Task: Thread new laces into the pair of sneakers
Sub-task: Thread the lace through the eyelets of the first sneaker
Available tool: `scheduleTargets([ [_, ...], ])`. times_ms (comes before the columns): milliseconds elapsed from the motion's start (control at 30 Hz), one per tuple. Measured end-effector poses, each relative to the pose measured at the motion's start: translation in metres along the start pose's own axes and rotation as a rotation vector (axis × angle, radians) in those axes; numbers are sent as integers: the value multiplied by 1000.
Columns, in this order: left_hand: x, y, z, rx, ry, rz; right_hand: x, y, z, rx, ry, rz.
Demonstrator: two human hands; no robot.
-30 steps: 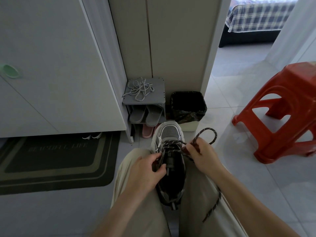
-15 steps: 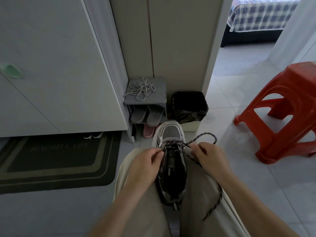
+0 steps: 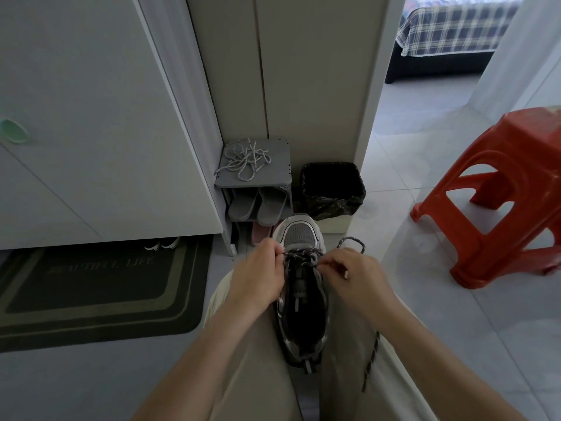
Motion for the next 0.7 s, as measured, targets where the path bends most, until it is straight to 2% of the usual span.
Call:
scheduleTargets([
  [100, -8, -3, 5, 17, -8, 23, 2, 6, 4, -38, -32, -41],
  [300, 12, 9, -10, -58, 72, -109, 8, 4, 1, -42, 10, -53],
  [400, 9, 7, -12, -30, 6, -96, 8, 4, -1, -20, 11, -40],
  [567, -12, 20, -1, -80, -134, -148, 8, -4, -4, 40, 66, -51],
  [700, -2, 17, -3, -80, -81, -223, 7, -7, -6, 42, 64, -53],
])
Point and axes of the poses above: each hand's wrist, its own z-axis towards the middle knuckle, its own x-axis out of the palm, y = z × x, the point moved 7 cm from there along z, towards the middle knuckle, and after that the axes turned 13 degrees about x, right-handed, at the moved point
